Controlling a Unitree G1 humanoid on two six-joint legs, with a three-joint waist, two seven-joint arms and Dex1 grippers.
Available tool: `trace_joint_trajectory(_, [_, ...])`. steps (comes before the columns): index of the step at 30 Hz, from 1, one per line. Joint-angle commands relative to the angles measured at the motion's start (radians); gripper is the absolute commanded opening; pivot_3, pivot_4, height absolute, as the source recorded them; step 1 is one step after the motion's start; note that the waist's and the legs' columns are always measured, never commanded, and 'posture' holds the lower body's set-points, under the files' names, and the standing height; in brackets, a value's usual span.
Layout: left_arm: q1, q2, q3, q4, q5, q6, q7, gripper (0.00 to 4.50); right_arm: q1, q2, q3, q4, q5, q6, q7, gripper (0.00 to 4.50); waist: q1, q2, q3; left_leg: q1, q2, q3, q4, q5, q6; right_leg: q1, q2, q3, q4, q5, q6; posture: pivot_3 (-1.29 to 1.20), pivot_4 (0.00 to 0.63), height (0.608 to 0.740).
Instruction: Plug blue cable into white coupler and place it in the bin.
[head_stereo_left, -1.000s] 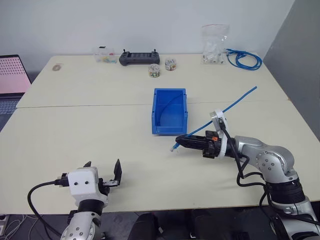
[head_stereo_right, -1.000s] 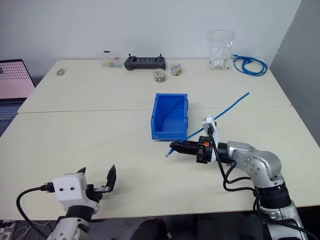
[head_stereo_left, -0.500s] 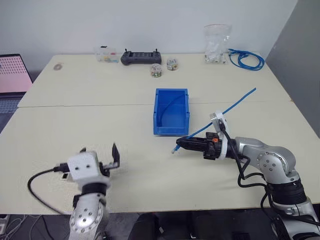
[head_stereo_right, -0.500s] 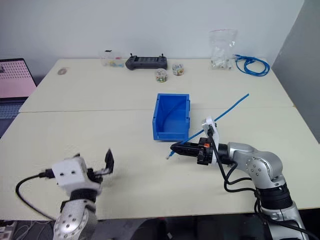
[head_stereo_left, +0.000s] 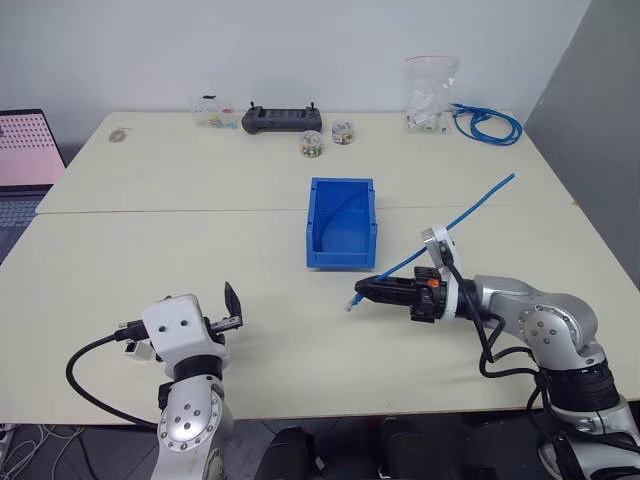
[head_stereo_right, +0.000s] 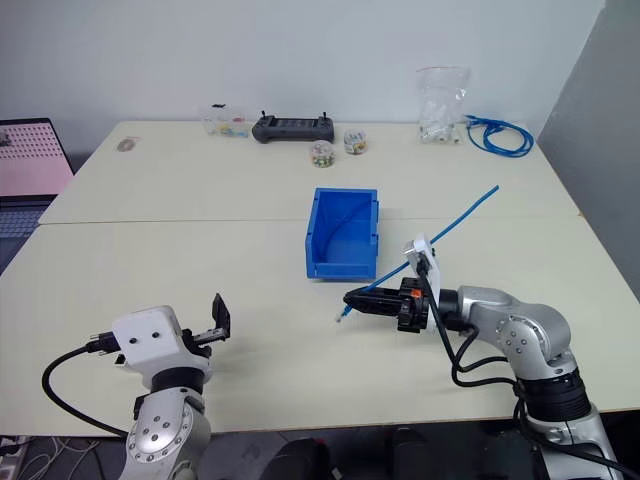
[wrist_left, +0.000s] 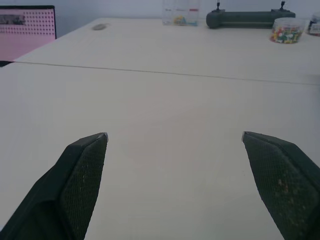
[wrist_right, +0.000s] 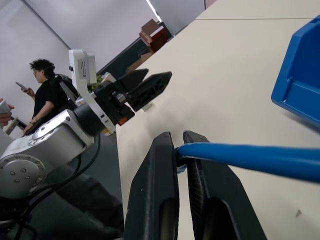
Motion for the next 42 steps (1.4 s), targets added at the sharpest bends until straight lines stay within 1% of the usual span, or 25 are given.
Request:
trace_joint_trajectory(1, [-0.006,-0.048,-0.007,-0.033,0.047,-0.005,0.056,4.5,-0.014,-0.02,-0.015,-0.032,0.013,0.001,0.033,0.0,0.0,0.0,0.0,0.0,0.0,0.0,0.0,0.0,0.0,0.0,0.0,0.0,0.0,0.0,0.0,0.0,0.15,0.74])
trace_joint_trajectory(5, [0.005,-0.103,-0.012,-0.019,0.054,-0.016,0.106,4.5,-0.017,-0.029,-0.012,-0.032,0.012,0.003,0.042,0.0,0.0,0.0,0.0,0.0,0.0,-0.001,0.0,0.0,0.0,0.0,0.0,0.0,0.0,0.0,0.0,0.0,0.15,0.74])
trace_joint_trajectory(9, [0.013,-0.111,-0.016,0.015,0.061,-0.046,0.151,4.5,-0.019,-0.042,-0.015,-0.035,0.016,0.011,0.048,0.0,0.001,0.0,0.0,0.0,0.0,0.0,0.0,0.0,0.0,0.0,0.0,0.0,0.0,0.0,0.0,0.0,0.15,0.74])
trace_joint_trajectory(14, [0.013,-0.094,-0.038,0.051,0.053,-0.086,0.153,4.5,-0.021,-0.055,-0.021,-0.039,0.02,0.022,0.055,0.0,0.001,0.0,0.0,-0.001,0.0,0.0,0.0,0.0,0.0,0.0,0.0,0.0,0.0,0.0,0.0,0.0,0.15,0.74])
trace_joint_trajectory(28, [0.006,-0.1,-0.005,0.12,0.017,-0.134,0.174,4.5,-0.015,-0.07,-0.028,-0.051,0.029,0.033,0.055,0.0,0.001,-0.001,0.0,-0.001,0.0,0.0,0.0,0.0,0.0,0.0,0.0,0.0,0.0,0.0,0.0,0.0,0.15,0.74])
trace_joint_trajectory(42, [-0.026,-0.045,0.021,0.131,0.02,-0.14,0.146,4.5,-0.017,-0.041,-0.01,-0.04,0.015,0.011,0.057,0.0,0.001,-0.001,0.0,-0.001,0.0,0.0,0.0,0.0,0.0,0.0,0.0,0.0,0.0,0.0,0.0,0.0,0.15,0.74])
